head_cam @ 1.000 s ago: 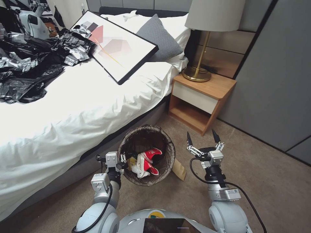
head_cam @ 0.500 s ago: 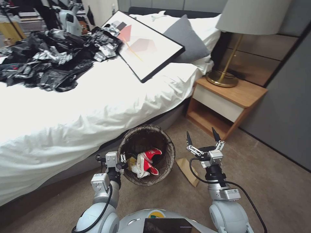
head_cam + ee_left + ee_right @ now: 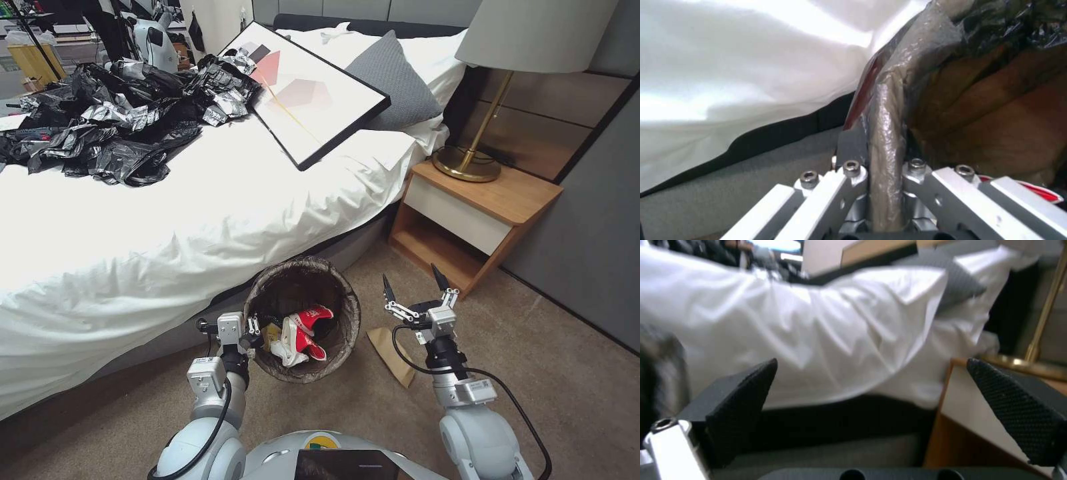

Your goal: Pick up the trash bin, then pick up the garbage from the floor and place it into the trash bin.

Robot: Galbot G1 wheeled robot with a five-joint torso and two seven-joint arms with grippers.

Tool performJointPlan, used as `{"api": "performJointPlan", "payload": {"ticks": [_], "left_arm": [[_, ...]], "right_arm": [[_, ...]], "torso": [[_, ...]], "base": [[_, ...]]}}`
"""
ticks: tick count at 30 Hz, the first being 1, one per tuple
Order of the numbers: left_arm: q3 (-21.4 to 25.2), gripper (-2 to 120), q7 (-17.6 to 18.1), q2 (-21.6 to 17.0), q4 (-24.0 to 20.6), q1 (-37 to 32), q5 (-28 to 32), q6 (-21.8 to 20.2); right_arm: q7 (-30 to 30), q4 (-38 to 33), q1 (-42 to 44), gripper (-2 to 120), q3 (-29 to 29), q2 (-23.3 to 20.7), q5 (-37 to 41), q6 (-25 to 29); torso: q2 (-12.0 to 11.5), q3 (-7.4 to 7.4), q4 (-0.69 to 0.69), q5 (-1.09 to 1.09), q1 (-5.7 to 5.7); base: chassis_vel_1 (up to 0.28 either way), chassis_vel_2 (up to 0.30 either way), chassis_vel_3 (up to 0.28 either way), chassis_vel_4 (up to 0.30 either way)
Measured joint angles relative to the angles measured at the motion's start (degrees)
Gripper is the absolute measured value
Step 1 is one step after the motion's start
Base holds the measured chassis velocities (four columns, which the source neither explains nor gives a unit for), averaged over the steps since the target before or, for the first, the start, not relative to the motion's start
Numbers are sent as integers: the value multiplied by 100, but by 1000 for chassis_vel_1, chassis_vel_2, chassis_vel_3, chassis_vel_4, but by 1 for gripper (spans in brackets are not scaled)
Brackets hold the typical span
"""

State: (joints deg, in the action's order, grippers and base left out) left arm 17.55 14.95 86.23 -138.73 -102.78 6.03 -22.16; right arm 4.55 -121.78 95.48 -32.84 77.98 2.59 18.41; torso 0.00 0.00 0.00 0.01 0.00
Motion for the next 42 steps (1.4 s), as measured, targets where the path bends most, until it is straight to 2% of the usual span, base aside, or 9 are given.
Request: {"api": "performJointPlan", "payload": {"ticks": [3,7,9,10,13,14,21,33,42], "left_arm": [[0,2,0,0,0,0,0,0],[1,2,0,0,0,0,0,0],[1,2,0,0,0,0,0,0],[1,2,0,0,0,0,0,0],[1,2,0,0,0,0,0,0],[1,2,0,0,0,0,0,0],[1,2,0,0,0,0,0,0],[1,2,0,0,0,0,0,0],[1,2,0,0,0,0,0,0]], "right_arm": [[97,367,-358,100,-85,-248,254,-750],[224,646,-566,100,-77,-362,358,-1096],[298,1086,-826,100,14,-467,369,-1519],[298,1086,-826,100,14,-467,369,-1519],[532,1811,-1166,100,175,-559,335,-1807],[532,1811,-1166,100,175,-559,335,-1807],[982,3314,-1622,100,375,-575,127,-1780],[1596,4483,-1758,100,306,-489,-298,-1297],[1639,5456,-2058,100,247,-403,-506,-1026]], "torso": [[0,0,1,0,0],[0,0,1,0,0],[0,0,0,0,0],[0,0,0,0,0],[0,0,0,0,0],[0,0,0,0,0],[0,0,1,-1,0],[0,0,0,-1,0],[0,0,-1,-3,0]], "base": [[0,0,0,0],[0,0,0,0],[0,0,0,0],[0,0,0,0],[0,0,0,0],[0,0,0,0],[0,0,0,0],[0,0,0,0],[0,0,0,0]]}}
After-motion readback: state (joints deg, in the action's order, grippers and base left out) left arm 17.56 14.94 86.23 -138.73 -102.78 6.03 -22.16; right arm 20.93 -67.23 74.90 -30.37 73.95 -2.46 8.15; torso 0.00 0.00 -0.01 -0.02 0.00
